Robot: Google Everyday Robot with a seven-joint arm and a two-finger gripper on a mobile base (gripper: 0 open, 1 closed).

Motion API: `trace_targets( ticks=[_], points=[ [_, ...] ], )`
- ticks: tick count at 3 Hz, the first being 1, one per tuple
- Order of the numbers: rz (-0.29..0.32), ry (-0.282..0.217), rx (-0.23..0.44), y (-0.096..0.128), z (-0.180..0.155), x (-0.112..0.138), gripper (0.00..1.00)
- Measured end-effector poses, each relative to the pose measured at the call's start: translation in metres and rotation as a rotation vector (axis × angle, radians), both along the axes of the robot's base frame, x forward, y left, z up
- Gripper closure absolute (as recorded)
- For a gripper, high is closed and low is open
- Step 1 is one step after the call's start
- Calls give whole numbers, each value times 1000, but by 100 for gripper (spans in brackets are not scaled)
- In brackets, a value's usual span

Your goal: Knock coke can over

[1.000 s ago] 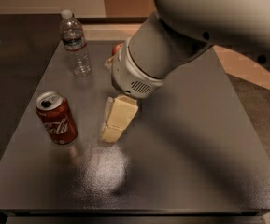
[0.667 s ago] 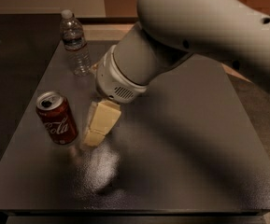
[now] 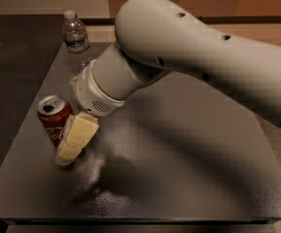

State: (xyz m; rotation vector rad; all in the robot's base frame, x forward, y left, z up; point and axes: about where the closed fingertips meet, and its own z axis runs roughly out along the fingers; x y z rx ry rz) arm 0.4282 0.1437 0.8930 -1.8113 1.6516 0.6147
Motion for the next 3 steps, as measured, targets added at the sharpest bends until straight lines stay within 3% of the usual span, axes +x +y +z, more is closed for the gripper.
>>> trace_targets(
  ticks=[1,2,3],
  points=[
    [18,15,22,18,-7,-2,0],
    [27,27,41,27,-8,-3,17],
    [29,30,63,29,-2,0,41]
  ],
)
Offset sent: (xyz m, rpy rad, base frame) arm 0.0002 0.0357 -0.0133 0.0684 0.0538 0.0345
